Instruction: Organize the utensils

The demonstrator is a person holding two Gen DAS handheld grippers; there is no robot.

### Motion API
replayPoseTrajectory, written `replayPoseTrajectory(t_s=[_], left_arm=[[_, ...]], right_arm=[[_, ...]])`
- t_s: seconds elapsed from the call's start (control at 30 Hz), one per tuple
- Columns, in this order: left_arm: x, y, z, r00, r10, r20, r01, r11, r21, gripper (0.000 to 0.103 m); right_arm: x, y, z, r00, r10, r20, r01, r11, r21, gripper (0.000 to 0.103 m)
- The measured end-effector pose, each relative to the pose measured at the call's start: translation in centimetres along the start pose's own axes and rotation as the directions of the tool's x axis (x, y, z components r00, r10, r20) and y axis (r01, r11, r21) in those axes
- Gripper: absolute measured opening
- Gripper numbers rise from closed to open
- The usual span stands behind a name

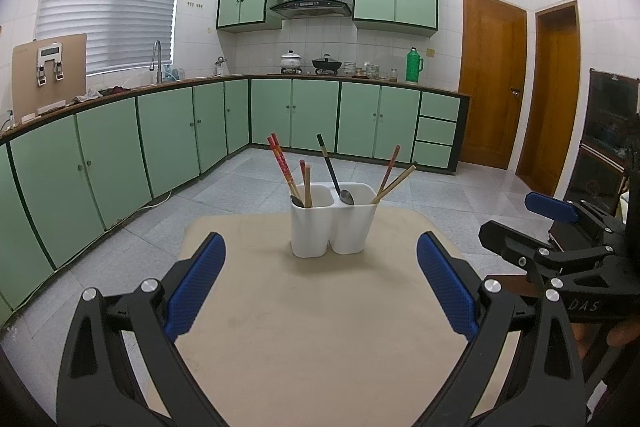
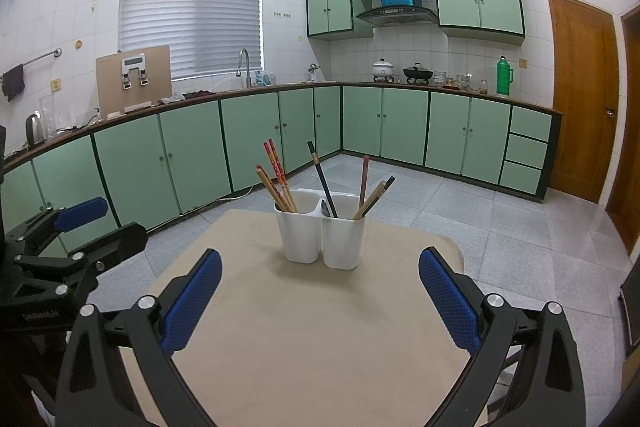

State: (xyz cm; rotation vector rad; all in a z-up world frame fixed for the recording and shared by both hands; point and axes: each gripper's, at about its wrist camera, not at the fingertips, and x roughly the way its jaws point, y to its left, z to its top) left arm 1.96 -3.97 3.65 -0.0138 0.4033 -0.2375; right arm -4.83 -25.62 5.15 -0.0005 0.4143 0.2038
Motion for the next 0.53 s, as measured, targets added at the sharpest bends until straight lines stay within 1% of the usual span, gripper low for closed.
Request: replayPoseTrajectory(t_s=[0.53], left_arm=[[0.07,-0.09,-0.06,1.000,0.005,-0.002,-0.005,1.000,-0.001,0.094]], right_arm=[[0.06,-0.07,-0.10,1.000,-0.002,0.000,0.002,1.000,0.003,0.097]])
